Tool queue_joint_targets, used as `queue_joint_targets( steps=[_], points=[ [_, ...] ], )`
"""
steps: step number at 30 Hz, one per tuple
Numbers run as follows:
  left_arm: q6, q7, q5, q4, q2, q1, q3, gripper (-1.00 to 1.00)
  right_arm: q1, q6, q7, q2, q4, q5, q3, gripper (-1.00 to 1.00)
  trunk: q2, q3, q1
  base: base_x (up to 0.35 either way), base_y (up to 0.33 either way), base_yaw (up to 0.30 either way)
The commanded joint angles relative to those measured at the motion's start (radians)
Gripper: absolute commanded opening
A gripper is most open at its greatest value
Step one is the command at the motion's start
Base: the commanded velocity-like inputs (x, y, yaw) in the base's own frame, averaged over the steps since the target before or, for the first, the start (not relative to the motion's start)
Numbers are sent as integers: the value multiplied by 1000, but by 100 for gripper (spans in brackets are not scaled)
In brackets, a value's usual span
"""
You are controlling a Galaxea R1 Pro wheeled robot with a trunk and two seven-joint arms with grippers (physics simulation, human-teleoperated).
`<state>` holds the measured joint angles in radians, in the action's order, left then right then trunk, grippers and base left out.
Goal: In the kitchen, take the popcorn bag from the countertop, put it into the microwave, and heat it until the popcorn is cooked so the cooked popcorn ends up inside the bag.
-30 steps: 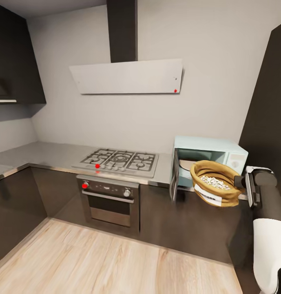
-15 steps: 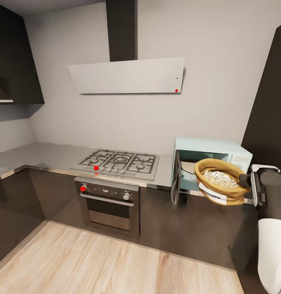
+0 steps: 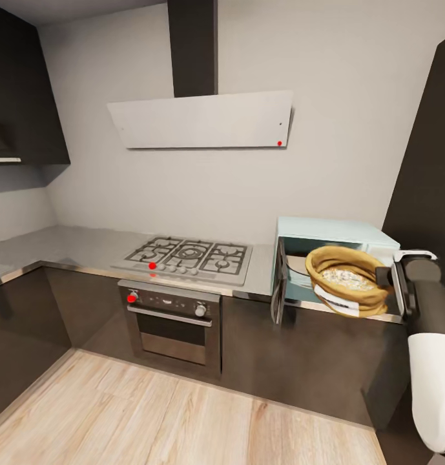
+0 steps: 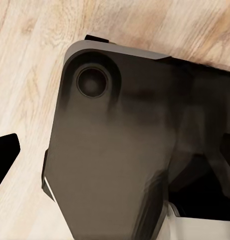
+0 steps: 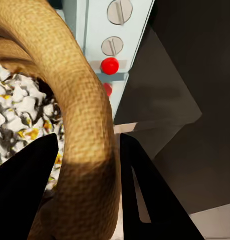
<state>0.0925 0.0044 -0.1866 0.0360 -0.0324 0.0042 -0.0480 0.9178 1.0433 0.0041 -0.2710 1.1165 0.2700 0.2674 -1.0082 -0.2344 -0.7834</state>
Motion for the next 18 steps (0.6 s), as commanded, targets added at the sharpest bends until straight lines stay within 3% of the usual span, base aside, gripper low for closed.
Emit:
queue_joint_targets(
  steps=[1,12,14,18],
  points=[
    [1,1,-4,2,0,0,-4,100,6,4,1,0,-8,2,-2,-100,-1,-1,0,0,0,0],
    [1,-1,-2,2,0,0,-4,100,12,4,6,-6,-23,-8,2,-100,-1,-1,0,0,0,0],
    [1,-1,-5,3,0,0,-6,100,12,4,-1,4,-34,-15,4,-100,-1,-1,0,0,0,0],
    [1,1,-7,3,0,0,-7,100,12,-8,-3,3,-57,9,4,-100,-1,-1,0,0,0,0]
  ],
)
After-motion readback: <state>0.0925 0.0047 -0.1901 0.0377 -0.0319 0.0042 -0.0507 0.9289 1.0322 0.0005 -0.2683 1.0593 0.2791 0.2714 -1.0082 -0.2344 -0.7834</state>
